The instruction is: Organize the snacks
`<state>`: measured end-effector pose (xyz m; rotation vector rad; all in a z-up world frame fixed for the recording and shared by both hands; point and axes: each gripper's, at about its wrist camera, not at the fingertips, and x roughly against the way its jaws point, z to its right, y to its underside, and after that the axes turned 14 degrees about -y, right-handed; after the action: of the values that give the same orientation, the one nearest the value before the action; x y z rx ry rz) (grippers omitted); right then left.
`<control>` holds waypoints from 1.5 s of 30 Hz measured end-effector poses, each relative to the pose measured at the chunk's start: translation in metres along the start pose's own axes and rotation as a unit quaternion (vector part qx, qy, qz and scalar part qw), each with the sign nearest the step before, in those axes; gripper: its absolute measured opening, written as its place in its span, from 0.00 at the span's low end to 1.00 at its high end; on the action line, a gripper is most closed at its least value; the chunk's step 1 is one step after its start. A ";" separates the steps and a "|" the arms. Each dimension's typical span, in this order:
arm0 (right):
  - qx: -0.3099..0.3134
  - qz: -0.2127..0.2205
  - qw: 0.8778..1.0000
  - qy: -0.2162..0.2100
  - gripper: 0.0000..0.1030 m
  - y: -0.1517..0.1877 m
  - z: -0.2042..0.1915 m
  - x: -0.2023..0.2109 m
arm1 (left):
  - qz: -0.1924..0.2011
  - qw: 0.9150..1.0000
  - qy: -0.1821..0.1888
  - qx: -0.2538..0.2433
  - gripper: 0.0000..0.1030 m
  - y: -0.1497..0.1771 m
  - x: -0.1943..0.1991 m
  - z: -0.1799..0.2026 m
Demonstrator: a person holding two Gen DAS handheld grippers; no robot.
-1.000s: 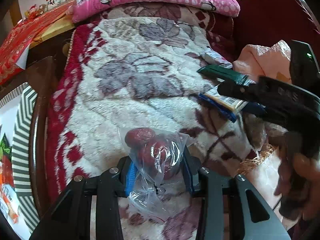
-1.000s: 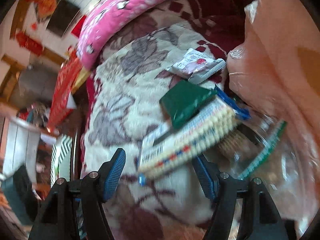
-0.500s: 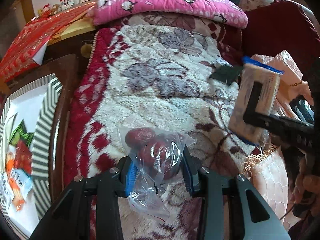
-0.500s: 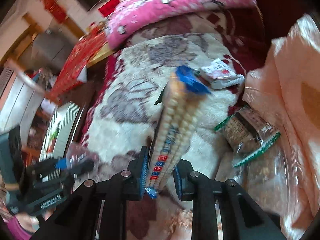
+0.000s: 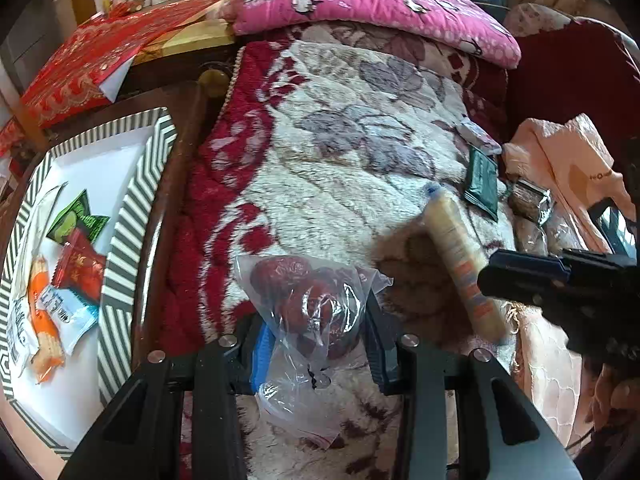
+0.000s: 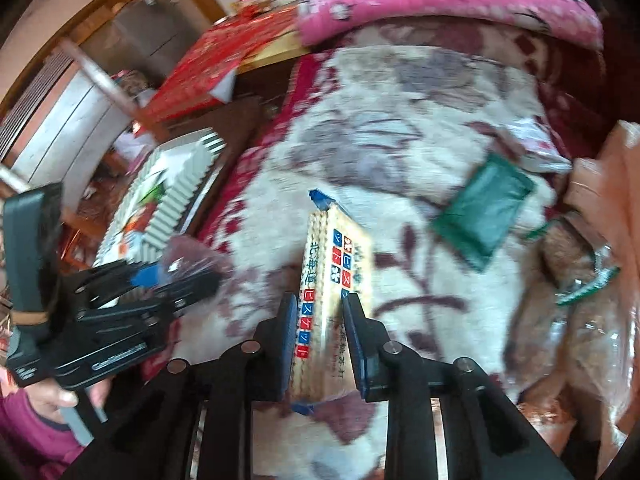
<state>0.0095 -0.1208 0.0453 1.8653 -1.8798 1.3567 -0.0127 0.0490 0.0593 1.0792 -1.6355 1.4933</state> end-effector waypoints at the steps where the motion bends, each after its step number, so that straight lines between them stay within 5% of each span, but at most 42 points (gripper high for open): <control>1: 0.001 0.003 1.000 -0.001 0.29 0.000 -0.003 -0.001 | -0.001 1.000 -0.001 0.003 0.37 0.000 0.000 -0.002; 3: 0.002 0.004 1.000 0.018 0.39 0.000 -0.003 -0.003 | 0.000 1.000 -0.003 0.005 0.37 0.001 0.000 -0.006; 5: -0.013 -0.004 0.999 0.043 0.60 0.001 0.002 -0.012 | 0.003 1.000 -0.006 0.007 0.37 0.002 0.001 -0.009; 10: -0.019 -0.009 0.998 0.066 0.69 0.003 0.002 -0.036 | -0.004 1.000 -0.008 0.015 0.37 0.005 -0.001 -0.013; 15: 0.023 -0.042 0.993 0.104 0.70 0.006 -0.006 -0.069 | -0.001 1.000 -0.013 0.020 0.37 0.007 0.003 -0.018; 17: 0.030 -0.041 0.992 0.119 0.59 0.007 -0.005 -0.069 | 0.002 1.000 -0.015 0.022 0.37 0.008 0.007 -0.022; 21: 0.049 -0.044 0.990 0.127 0.57 0.005 -0.012 -0.057 | 0.006 0.999 -0.018 0.033 0.37 0.008 0.013 -0.030; 45: 0.114 -0.018 0.987 0.110 0.57 -0.028 -0.089 -0.049 | 0.035 0.995 -0.047 0.086 0.37 0.008 0.047 -0.086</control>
<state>0.0027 -0.0203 0.0761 1.7497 -1.6340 1.7490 -0.0457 0.1280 0.1087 1.2141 -1.6461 1.6770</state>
